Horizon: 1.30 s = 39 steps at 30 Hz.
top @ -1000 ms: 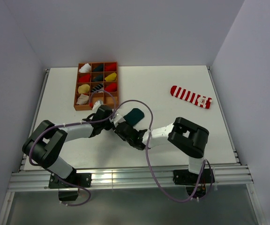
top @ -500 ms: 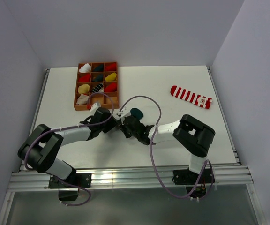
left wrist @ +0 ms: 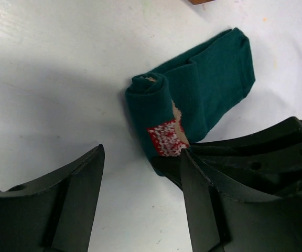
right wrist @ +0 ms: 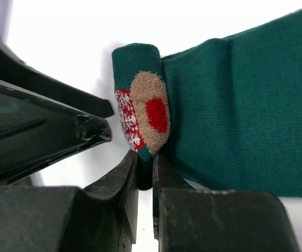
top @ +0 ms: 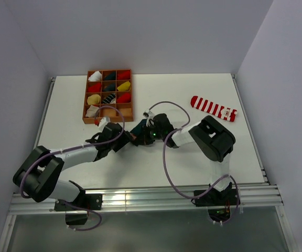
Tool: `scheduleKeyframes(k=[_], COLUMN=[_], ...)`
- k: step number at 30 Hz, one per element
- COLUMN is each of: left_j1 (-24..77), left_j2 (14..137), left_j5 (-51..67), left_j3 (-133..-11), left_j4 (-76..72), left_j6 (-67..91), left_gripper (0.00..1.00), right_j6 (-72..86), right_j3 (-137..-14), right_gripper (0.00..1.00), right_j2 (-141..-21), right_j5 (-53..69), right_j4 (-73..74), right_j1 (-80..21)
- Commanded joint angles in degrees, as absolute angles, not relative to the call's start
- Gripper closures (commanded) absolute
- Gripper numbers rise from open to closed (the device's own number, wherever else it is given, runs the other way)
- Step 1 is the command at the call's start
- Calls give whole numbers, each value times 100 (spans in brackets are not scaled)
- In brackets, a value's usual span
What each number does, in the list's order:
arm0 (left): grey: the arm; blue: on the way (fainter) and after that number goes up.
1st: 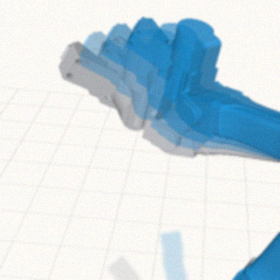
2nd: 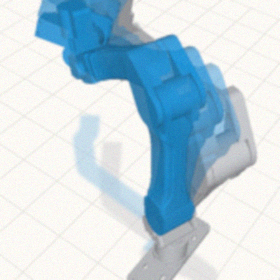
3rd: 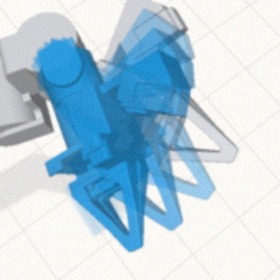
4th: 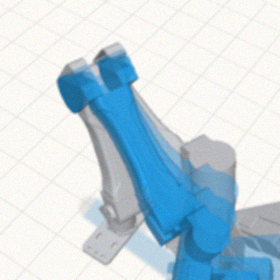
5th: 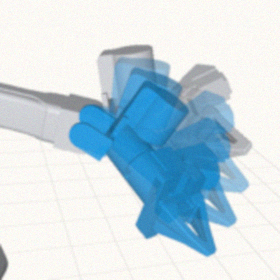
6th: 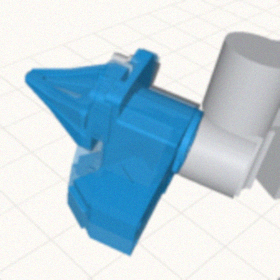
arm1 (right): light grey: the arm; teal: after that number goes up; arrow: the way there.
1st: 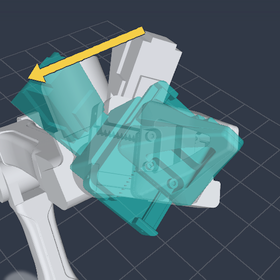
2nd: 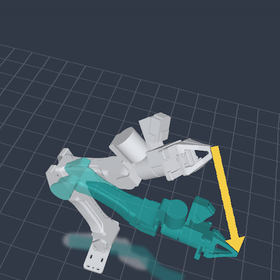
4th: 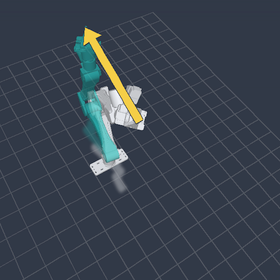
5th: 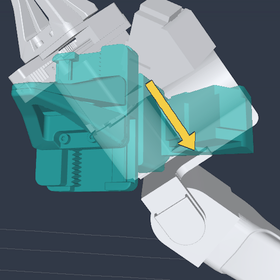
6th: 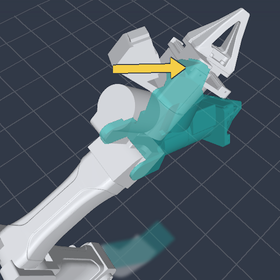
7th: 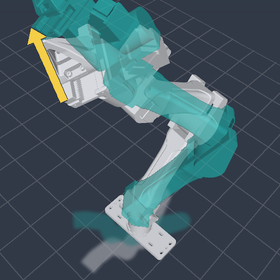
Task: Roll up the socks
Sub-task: Roll the sock at the center of the board.
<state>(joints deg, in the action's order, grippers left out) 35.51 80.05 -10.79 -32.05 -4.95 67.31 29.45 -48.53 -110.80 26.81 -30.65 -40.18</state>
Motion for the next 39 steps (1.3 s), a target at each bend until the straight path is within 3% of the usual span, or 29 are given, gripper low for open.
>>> scheduleKeyframes(k=[1,19,26,30,31,39], left_j1=[3568,3235,3032,3015,3015,3015], left_j2=[8182,8270,8709,9017,9061,9430], left_j5=[-1142,-1397,-1222,-1117,-1090,-941], left_j3=[-3252,-3076,-3138,-3182,-3182,-3217], left_j4=[-571,-1363,-1380,-1371,-1380,-1310], left_j6=[6803,7031,7005,6943,6943,6864], left_gripper=[37,38,45,54,61,87], right_j6=[3647,3779,3902,3937,3929,3780], right_j3=[-4746,-5141,-5194,-5212,-5221,-5221], right_gripper=[100,100,100,100,100,97], right_j2=[-11662,-12094,-12155,-12190,-12190,-12085], right_j5=[3699,3902,3990,4017,4008,3842], right_j4=[-2829,-2320,-2338,-2347,-2338,-2180], right_j1=[-3772,-3577,-3568,-3568,-3568,-3568])
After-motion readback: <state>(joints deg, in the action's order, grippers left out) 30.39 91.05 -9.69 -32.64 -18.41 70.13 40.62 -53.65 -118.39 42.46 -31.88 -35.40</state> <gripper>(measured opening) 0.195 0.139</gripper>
